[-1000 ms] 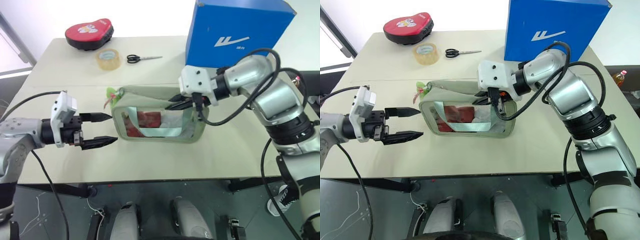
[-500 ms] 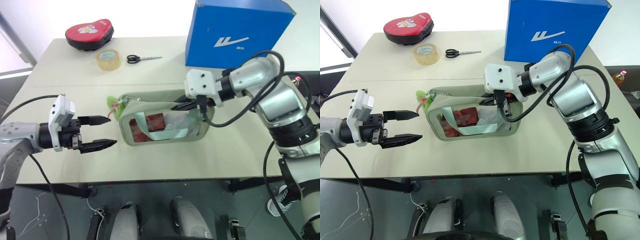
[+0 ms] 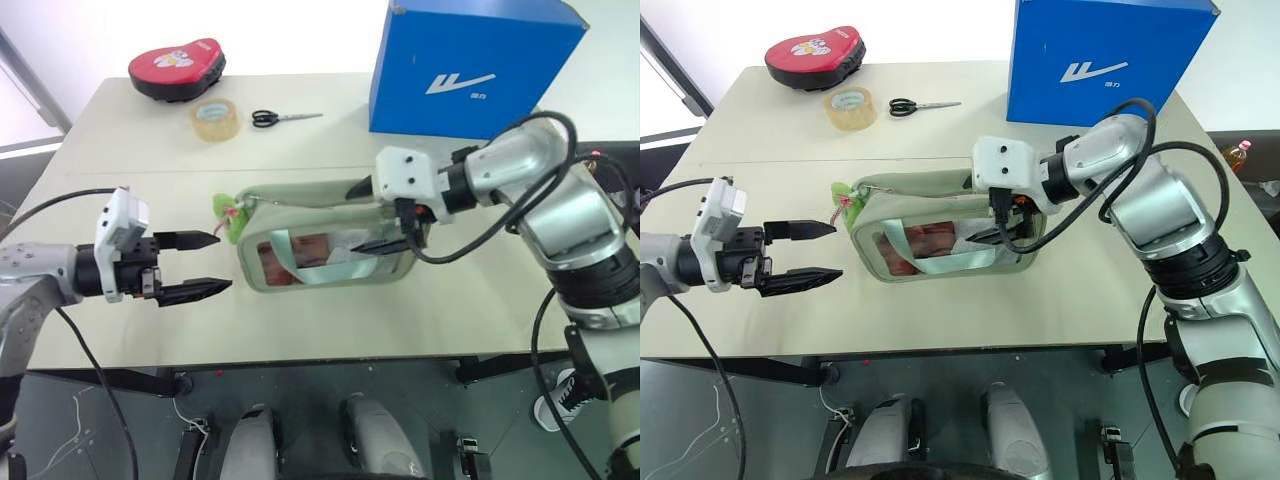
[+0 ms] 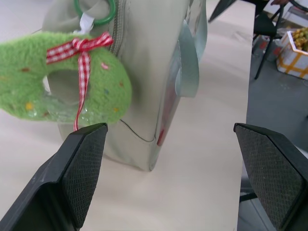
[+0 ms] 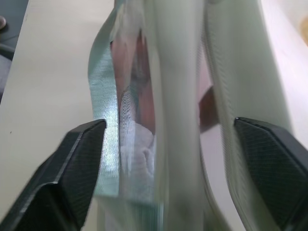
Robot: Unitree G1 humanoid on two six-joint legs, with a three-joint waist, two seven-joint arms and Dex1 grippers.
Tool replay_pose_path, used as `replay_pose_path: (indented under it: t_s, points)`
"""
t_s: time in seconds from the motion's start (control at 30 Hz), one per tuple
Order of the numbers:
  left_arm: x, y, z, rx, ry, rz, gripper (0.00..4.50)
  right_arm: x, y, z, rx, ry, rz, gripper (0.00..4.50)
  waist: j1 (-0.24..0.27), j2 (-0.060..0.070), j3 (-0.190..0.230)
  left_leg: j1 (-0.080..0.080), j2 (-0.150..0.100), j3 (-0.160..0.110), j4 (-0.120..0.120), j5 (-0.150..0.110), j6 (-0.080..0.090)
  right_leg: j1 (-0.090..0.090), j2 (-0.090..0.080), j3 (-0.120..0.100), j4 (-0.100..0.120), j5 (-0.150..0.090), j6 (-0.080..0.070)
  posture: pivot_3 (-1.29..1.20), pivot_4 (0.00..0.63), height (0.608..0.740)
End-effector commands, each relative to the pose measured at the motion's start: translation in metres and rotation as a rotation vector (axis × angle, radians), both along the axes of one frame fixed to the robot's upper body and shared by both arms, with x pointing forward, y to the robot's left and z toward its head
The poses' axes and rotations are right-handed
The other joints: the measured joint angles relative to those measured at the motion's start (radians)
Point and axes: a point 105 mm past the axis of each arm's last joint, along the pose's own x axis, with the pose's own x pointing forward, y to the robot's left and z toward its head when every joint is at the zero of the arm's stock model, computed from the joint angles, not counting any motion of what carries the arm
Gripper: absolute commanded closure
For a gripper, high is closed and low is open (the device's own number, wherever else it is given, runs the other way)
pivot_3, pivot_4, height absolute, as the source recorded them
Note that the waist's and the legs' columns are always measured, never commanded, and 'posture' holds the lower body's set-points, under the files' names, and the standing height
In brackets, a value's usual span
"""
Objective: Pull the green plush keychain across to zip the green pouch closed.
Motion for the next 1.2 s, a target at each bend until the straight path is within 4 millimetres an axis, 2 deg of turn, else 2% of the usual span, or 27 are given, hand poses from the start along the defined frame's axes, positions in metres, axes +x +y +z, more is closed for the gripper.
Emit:
replay_pose_path:
  t_s: [0.03,0.17,0.33,0.53,0.67,0.77,0.83,0.97,1.0,1.2]
  points:
    - [-0.004,0.001,0.012,0.001,-0.048,0.001,0.0,-0.009,-0.002,0.028,0.076,-0.057,0.033,0.07,0.0,0.0,0.0,0.0,0.0,0.0,0.0,0.0,0.0,0.0,0.0,0.0,0.0,0.0,0.0,0.0,0.15,0.737]
    - [-0.004,0.0,0.012,-0.002,-0.05,0.003,0.0,-0.016,-0.009,0.043,0.128,-0.059,0.043,0.07,0.0,0.0,0.0,0.0,0.0,0.0,0.0,0.0,0.0,0.0,0.0,0.0,0.0,0.0,0.0,0.0,0.15,0.737]
    - [-0.003,0.005,0.015,0.002,-0.06,0.017,0.0,-0.017,-0.035,0.043,0.11,-0.067,-0.017,0.07,0.001,0.0,0.0,0.0,0.0,0.0,0.0,0.0,0.0,0.0,0.0,0.0,0.0,0.0,0.0,0.0,0.15,0.737]
    - [0.003,0.01,0.02,0.009,-0.077,0.03,0.0,-0.015,-0.063,0.021,0.077,-0.027,-0.116,0.07,0.001,0.0,0.0,0.0,0.0,0.0,0.0,0.0,0.0,0.001,0.0,0.0,0.0,0.0,0.0,0.0,0.15,0.737]
    - [0.005,0.009,0.021,0.009,-0.082,0.022,0.0,-0.014,-0.069,0.007,0.058,-0.01,-0.148,0.07,-0.001,0.0,0.0,0.001,0.0,0.001,0.0,0.0,0.0,0.001,0.001,0.001,0.0,0.0,0.0,0.0,0.15,0.737]
    - [0.008,0.008,0.022,0.011,-0.086,0.015,0.0,-0.013,-0.069,-0.001,0.071,0.011,-0.158,0.93,0.0,0.0,0.0,0.001,0.0,0.001,0.0,0.0,0.0,0.001,0.001,0.001,0.0,0.0,0.0,0.0,0.15,0.737]
    - [0.01,0.009,0.022,0.015,-0.09,0.015,0.0,-0.011,-0.066,-0.004,0.076,0.012,-0.158,1.9,0.001,0.0,0.0,0.001,0.0,0.001,0.0,0.0,0.0,0.001,0.001,0.001,0.0,0.0,0.0,0.0,0.15,0.737]
    - [0.02,0.018,0.025,0.035,-0.11,0.05,0.0,-0.007,-0.064,-0.007,0.088,0.011,-0.166,4.13,0.0,0.0,0.0,0.001,-0.001,0.001,0.0,0.0,0.0,0.001,0.001,0.001,0.0,0.0,0.0,0.0,0.15,0.737]
    - [0.023,0.021,0.025,0.04,-0.115,0.063,0.0,-0.006,-0.064,-0.008,0.09,0.009,-0.167,4.42,0.0,0.0,0.0,0.001,-0.001,0.001,0.0,0.0,0.0,0.001,0.001,0.001,0.0,0.0,0.0,0.0,0.15,0.737]
    - [0.045,0.033,0.023,0.036,-0.138,0.134,0.0,-0.003,-0.064,-0.009,0.087,0.0,-0.175,4.42,0.001,0.0,0.0,0.001,-0.001,0.001,0.0,0.0,0.0,0.001,0.001,0.001,0.0,0.0,0.0,0.0,0.15,0.737]
